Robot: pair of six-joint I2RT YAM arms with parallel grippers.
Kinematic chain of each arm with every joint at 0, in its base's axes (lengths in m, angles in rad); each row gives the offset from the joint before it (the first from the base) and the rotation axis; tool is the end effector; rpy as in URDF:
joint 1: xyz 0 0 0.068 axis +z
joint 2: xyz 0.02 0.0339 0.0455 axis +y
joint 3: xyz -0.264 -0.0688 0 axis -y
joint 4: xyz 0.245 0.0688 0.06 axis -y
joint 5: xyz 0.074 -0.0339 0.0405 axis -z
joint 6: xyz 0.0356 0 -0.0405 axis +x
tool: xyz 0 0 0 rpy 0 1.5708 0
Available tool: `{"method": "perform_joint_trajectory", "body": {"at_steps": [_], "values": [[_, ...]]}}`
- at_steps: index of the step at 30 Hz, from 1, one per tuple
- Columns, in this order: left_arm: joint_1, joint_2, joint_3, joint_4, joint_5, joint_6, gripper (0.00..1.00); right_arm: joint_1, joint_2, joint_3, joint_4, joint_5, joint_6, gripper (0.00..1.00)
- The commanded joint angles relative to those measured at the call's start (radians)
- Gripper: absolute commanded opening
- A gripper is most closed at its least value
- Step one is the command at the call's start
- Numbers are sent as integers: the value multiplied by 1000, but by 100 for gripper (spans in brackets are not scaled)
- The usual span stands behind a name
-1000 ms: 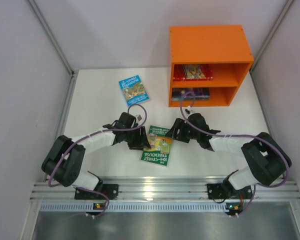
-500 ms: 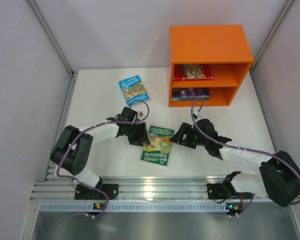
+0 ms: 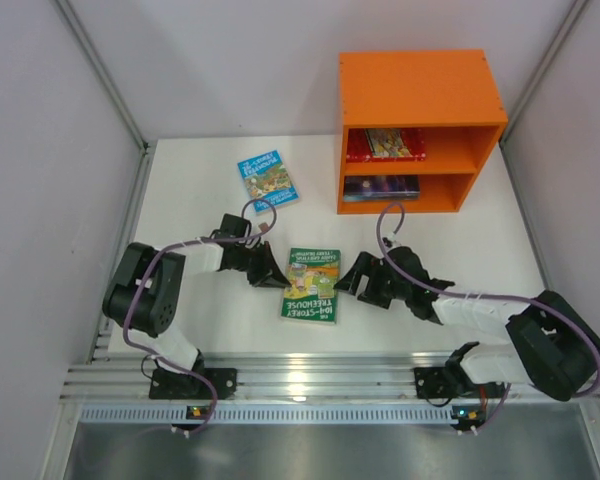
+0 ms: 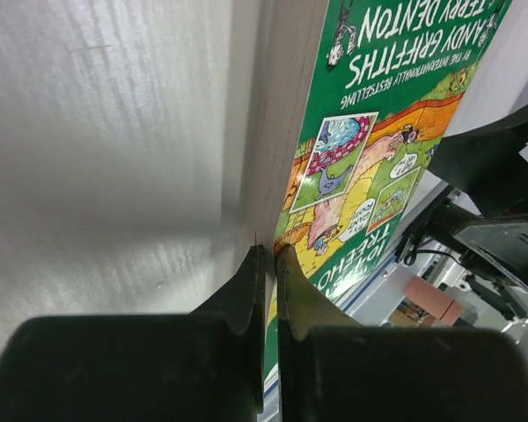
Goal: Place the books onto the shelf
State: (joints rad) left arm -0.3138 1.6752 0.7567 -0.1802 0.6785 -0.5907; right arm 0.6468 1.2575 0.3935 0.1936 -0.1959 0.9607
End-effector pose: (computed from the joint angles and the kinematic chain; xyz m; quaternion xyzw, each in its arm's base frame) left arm 0.2691 -0.1108 0.1272 -0.0495 0.9188 -0.3874 0.0570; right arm 0.1783 0.1434 0.1496 0.0980 0.8917 0.3729 0.2372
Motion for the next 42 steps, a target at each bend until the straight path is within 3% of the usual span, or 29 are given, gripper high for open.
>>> {"method": "perform_joint_trajectory", "body": {"at_steps": [1, 8, 16, 19, 22, 26, 28, 29, 30, 33, 37, 42], "values": [[39, 54, -54, -42, -165, 61, 0, 25, 42, -13, 134, 26, 55, 91], [41, 84, -42, -36, -158, 68, 0, 24, 201, 34, 286, -9, 73, 88], [41, 116, -46, -44, -189, 69, 0, 27, 353, 90, 348, -66, 82, 84], [41, 124, -45, -44, -191, 68, 0, 25, 375, 96, 386, -91, 81, 78], [41, 129, -46, -36, -188, 57, 0, 24, 401, 91, 432, -125, 101, 62], [41, 118, -48, -25, -174, 34, 0, 25, 375, 48, 530, -143, 138, 26], [42, 100, -46, -24, -157, 17, 6, 22, 330, 35, 526, -142, 133, 15], [41, 90, -39, -28, -148, 12, 9, 19, 313, 31, 511, -142, 131, 3], [42, 65, -34, -33, -134, 2, 16, 14, 292, 28, 498, -142, 130, 0], [41, -21, -7, -80, -132, -11, 36, -2, 192, 22, 432, -137, 135, 0], [41, -147, 61, -165, -151, -11, 55, -38, -13, 33, 272, -114, 135, 0], [42, -288, 138, -234, -146, -32, 65, -113, -252, 71, 54, -76, 119, 0]]}}
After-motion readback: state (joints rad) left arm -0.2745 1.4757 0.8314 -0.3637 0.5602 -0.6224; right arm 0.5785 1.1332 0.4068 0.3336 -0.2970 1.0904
